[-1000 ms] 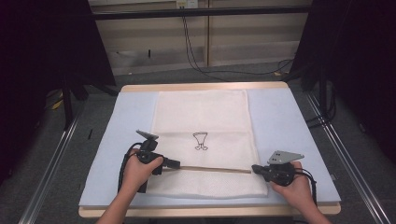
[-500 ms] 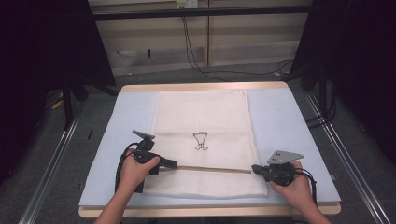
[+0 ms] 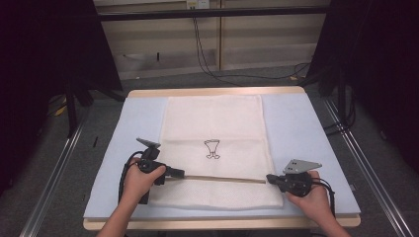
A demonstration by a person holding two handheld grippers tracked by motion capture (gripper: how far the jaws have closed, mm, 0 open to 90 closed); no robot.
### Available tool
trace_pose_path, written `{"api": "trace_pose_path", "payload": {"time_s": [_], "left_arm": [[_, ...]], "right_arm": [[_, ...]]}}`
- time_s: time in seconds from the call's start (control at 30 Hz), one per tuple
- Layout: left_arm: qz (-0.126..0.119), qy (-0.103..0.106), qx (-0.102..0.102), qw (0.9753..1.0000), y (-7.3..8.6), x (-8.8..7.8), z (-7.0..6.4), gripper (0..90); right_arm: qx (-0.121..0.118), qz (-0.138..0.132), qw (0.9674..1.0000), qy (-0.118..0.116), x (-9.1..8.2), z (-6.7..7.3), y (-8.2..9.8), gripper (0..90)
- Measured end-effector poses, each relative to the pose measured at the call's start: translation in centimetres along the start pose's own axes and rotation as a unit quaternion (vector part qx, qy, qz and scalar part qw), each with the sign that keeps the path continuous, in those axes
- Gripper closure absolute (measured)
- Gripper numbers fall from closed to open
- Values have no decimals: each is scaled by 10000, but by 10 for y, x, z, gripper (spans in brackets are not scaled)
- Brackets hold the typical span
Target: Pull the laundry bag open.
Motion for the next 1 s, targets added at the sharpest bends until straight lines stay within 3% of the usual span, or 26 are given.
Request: {"api": "trace_pose_path", "payload": {"time_s": [0.1,0.2,0.3,0.47,0.57,0.7,1.0], "left_arm": [[6,-105,22,9999,0,0,0,873],[-11,-31,-13,10000,0,-2,1,873],[-56,-141,16,9999,0,-6,6,873],[-145,-89,-118,9998,2,-18,12,873],[-160,-165,-92,9997,3,-24,16,873],[-191,-84,-130,9997,5,-29,18,873],[-314,-110,-210,9992,8,-40,28,873]], "right_arm": [[5,-1,10000,-3,0,0,0,900],[4,-1,10000,-3,0,0,0,900],[11,6,10000,11,0,-1,0,900],[18,11,10000,-11,0,-1,0,900],[20,13,10000,-11,0,-1,0,900],[32,15,10000,1,0,0,0,900],[6,2,10000,-9,0,0,0,900]]}}
Point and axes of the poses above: each handheld gripper's, and its own axes: x roughly forward along the jaws, y roughly out of its underside, z roughly to its left, the point moved 6 cm from there along x, roughly forward along the jaws, and after that the axes turned 6 degrees about -x, right-handed, at the moved point
